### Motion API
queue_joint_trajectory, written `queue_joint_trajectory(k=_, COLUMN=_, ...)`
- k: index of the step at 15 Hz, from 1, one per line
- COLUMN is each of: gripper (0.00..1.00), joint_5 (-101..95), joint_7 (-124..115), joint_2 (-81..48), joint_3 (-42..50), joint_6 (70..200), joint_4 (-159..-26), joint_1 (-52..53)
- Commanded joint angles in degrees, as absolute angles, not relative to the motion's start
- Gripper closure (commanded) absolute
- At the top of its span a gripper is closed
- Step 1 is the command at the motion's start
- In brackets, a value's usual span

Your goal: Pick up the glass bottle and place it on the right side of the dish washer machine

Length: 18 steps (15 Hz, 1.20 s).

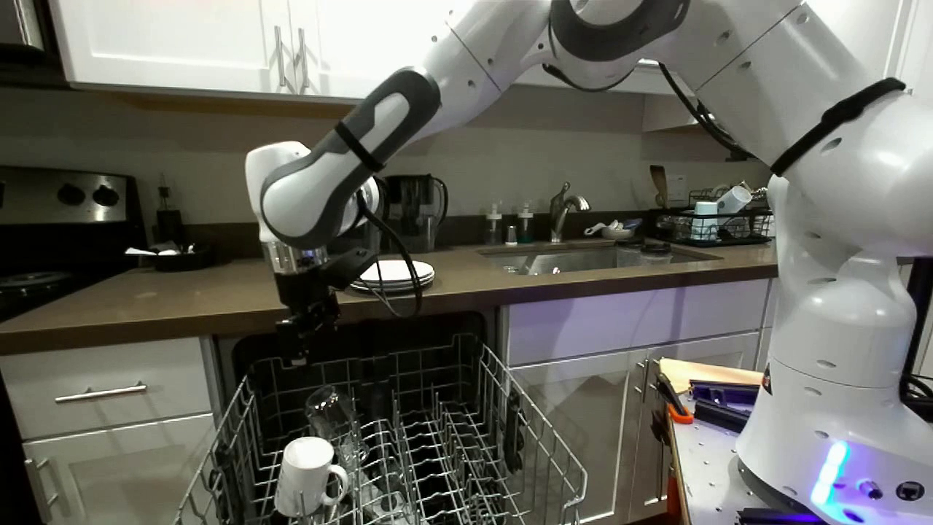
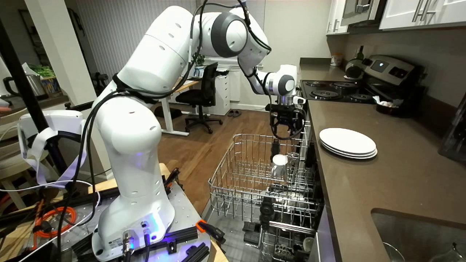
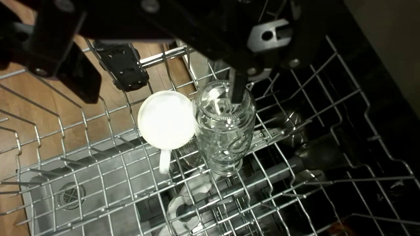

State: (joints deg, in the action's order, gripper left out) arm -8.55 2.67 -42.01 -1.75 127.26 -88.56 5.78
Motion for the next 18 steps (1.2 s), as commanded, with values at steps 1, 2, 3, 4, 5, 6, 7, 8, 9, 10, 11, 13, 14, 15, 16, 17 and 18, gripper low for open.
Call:
queue_joint_trajectory(k=1, gripper=0.00, joint_5=-8.11, joint_7=1.07, joint_2=-49.77, joint_3=-0.83, joint_6=124.79, joint_4=-80.56, joint_1=6.11)
queue_joint_trajectory(k=2, gripper=0.00, joint_5=-8.64, joint_7=0.10, joint_2=-51.75, joint_3=-0.07, joint_6=123.93, joint_4=-78.60, joint_1=6.56)
queue_joint_trajectory(k=3, gripper=0.00, joint_5=-8.83, joint_7=-0.54, joint_2=-53.21, joint_3=0.43, joint_6=123.37, joint_4=-77.06, joint_1=6.76)
queue_joint_trajectory(k=4, gripper=0.00, joint_5=-8.57, joint_7=-0.78, joint_2=-54.70, joint_3=0.59, joint_6=123.23, joint_4=-75.45, joint_1=6.65)
queue_joint_trajectory(k=5, gripper=0.00, joint_5=-8.37, joint_7=-1.28, joint_2=-55.95, joint_3=0.79, joint_6=122.95, joint_4=-73.99, joint_1=6.68)
queue_joint_trajectory(k=6, gripper=0.00, joint_5=-8.55, joint_7=-1.73, joint_2=-57.21, joint_3=1.17, joint_6=122.81, joint_4=-72.51, joint_1=6.82)
queue_joint_trajectory(k=7, gripper=0.00, joint_5=-8.53, joint_7=-1.98, joint_2=-58.30, joint_3=1.33, joint_6=122.93, joint_4=-71.17, joint_1=6.77)
queue_joint_trajectory(k=8, gripper=0.00, joint_5=-8.78, joint_7=-2.24, joint_2=-59.33, joint_3=1.65, joint_6=123.22, joint_4=-69.96, joint_1=6.86)
queue_joint_trajectory(k=9, gripper=0.00, joint_5=-8.83, joint_7=-2.24, joint_2=-60.10, joint_3=1.87, joint_6=123.19, joint_4=-68.93, joint_1=6.83)
queue_joint_trajectory(k=10, gripper=0.00, joint_5=-8.92, joint_7=-2.18, joint_2=-60.88, joint_3=2.10, joint_6=123.04, joint_4=-67.91, joint_1=6.84)
queue_joint_trajectory(k=11, gripper=0.00, joint_5=-9.01, joint_7=-2.18, joint_2=-61.63, joint_3=2.34, joint_6=122.66, joint_4=-66.86, joint_1=6.88)
queue_joint_trajectory(k=13, gripper=0.00, joint_5=-9.05, joint_7=-1.98, joint_2=-63.18, joint_3=2.65, joint_6=122.03, joint_4=-64.96, joint_1=6.76)
queue_joint_trajectory(k=14, gripper=0.00, joint_5=-8.97, joint_7=-1.94, joint_2=-63.97, joint_3=2.72, joint_6=121.38, joint_4=-64.04, joint_1=6.71)
queue_joint_trajectory(k=15, gripper=0.00, joint_5=-8.88, joint_7=-1.83, joint_2=-64.74, joint_3=2.72, joint_6=120.68, joint_4=-63.09, joint_1=6.66)
queue_joint_trajectory(k=16, gripper=0.00, joint_5=-8.73, joint_7=-1.66, joint_2=-65.45, joint_3=2.64, joint_6=120.28, joint_4=-62.31, joint_1=6.53)
queue_joint_trajectory(k=17, gripper=0.00, joint_5=-8.62, joint_7=-1.58, joint_2=-66.15, joint_3=2.60, joint_6=119.88, joint_4=-61.51, joint_1=6.43)
queue_joint_trajectory(k=18, gripper=0.00, joint_5=-8.56, joint_7=-1.56, joint_2=-66.88, joint_3=2.60, joint_6=119.51, joint_4=-60.75, joint_1=6.37)
